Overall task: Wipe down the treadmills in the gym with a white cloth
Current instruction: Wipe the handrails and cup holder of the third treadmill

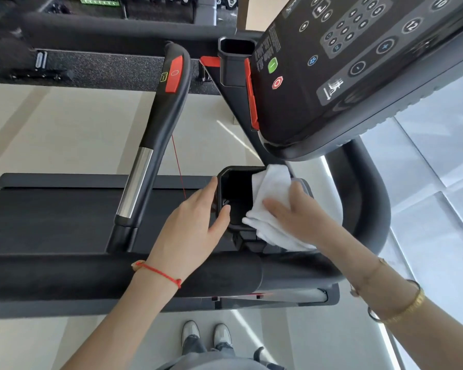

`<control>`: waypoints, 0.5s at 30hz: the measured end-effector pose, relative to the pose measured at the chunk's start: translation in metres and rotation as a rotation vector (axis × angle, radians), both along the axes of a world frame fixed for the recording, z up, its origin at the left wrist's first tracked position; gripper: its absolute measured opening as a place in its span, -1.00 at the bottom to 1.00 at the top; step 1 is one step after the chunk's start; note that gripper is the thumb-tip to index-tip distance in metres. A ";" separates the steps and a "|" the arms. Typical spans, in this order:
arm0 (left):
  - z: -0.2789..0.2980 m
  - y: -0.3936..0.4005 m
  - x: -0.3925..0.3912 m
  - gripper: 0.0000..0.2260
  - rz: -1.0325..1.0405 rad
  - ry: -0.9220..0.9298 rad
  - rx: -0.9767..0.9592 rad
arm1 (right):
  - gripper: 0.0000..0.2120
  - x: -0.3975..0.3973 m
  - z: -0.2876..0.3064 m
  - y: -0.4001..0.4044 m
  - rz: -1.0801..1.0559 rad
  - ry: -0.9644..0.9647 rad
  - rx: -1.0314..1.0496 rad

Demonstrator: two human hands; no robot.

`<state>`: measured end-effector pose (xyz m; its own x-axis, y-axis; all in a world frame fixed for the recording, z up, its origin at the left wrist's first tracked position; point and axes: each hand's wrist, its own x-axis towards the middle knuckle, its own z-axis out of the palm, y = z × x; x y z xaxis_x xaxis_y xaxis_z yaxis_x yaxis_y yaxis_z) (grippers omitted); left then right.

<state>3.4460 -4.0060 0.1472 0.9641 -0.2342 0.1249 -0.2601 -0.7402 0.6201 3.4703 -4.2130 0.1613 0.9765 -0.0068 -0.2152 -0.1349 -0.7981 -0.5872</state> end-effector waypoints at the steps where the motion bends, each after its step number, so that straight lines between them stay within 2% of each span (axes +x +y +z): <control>1: 0.000 0.000 0.000 -0.46 -0.003 -0.004 0.001 | -0.90 0.004 -0.003 0.000 0.002 -0.039 -0.033; 2: -0.001 0.001 0.000 -0.47 -0.003 -0.007 0.002 | -0.83 0.010 -0.006 -0.001 0.005 -0.072 -0.038; 4: -0.001 0.001 0.000 -0.47 -0.002 -0.007 0.004 | -0.73 0.015 -0.007 -0.004 -0.046 -0.027 0.103; 9: -0.003 0.005 0.000 -0.45 -0.004 0.019 0.001 | -0.78 -0.026 -0.003 -0.018 0.044 -0.064 0.141; 11: -0.002 0.007 -0.001 -0.47 -0.009 0.019 0.006 | -0.75 -0.045 0.003 -0.018 0.088 -0.138 0.157; 13: 0.000 0.011 -0.003 -0.51 -0.023 0.017 -0.017 | -0.66 -0.059 0.009 -0.017 0.155 -0.231 0.090; 15: 0.001 0.017 -0.003 -0.55 -0.039 0.006 -0.039 | -0.52 -0.067 0.017 -0.012 0.326 -0.296 -0.068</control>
<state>3.4432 -3.9892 0.1484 0.9550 -0.2670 0.1293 -0.2850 -0.7047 0.6497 3.4031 -4.2251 0.1783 0.9494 0.3074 0.0645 0.2964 -0.8090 -0.5076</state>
